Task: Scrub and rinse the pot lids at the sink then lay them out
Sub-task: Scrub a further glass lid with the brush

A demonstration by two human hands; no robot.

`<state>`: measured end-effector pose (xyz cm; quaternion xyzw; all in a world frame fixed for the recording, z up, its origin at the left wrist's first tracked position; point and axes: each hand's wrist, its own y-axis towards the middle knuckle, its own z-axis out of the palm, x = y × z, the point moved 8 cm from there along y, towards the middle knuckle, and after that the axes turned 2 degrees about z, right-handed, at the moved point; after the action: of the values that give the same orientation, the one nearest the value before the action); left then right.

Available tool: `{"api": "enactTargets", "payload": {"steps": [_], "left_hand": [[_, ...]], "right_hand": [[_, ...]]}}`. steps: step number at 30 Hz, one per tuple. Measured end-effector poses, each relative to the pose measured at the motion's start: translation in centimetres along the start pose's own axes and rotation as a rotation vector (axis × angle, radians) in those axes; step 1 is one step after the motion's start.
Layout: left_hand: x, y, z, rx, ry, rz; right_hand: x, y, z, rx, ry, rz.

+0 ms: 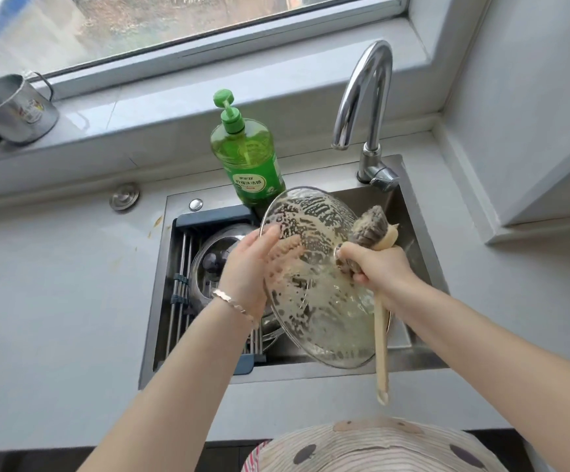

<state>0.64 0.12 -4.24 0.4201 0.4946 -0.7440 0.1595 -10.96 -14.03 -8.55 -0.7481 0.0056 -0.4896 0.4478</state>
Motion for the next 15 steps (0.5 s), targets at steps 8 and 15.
{"api": "enactTargets", "payload": {"steps": [8,15], "left_hand": [[4.0,-1.9,2.9,0.094,-0.27,-0.009],[4.4,-0.9,1.5,0.039,-0.422,-0.053]], "right_hand": [[2.5,1.0,0.1,0.064,0.109,0.031],[3.6,-3.9,-1.2,-0.014,-0.832,-0.473]]}}
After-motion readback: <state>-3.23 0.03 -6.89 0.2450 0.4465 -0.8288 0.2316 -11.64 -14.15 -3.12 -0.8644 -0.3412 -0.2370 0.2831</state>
